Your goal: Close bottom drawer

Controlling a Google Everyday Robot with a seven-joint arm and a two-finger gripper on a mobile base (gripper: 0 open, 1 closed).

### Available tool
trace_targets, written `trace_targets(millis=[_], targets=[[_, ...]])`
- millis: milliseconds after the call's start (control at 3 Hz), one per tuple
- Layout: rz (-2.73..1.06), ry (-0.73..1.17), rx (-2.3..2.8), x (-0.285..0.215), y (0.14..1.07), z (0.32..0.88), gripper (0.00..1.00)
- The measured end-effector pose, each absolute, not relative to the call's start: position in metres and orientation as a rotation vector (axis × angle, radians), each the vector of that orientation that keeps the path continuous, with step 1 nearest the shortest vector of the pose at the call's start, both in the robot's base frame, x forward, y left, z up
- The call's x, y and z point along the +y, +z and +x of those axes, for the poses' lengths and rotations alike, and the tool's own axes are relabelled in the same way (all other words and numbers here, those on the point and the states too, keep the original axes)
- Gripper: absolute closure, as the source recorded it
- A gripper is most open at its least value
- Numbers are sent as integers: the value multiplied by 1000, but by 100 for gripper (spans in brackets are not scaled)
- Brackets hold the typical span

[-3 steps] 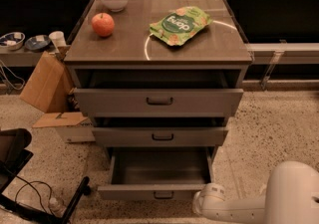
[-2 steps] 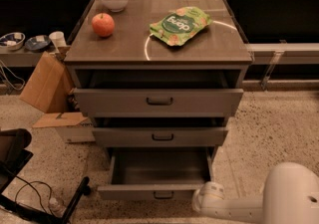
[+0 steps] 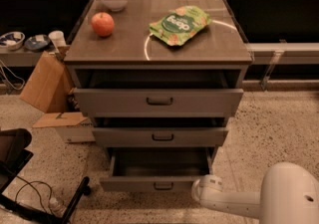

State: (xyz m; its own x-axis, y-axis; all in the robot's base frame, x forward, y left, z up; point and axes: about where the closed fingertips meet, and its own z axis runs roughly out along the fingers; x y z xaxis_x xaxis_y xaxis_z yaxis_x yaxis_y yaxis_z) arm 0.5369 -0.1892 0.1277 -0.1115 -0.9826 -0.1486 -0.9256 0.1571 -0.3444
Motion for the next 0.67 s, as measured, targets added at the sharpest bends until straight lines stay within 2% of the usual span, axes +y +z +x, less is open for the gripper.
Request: trace_targets(millis=[333,667], targets=[[-1827,-240,2098,-190,129,540,100],[-1820,-310,2043,-200,142,594,100]])
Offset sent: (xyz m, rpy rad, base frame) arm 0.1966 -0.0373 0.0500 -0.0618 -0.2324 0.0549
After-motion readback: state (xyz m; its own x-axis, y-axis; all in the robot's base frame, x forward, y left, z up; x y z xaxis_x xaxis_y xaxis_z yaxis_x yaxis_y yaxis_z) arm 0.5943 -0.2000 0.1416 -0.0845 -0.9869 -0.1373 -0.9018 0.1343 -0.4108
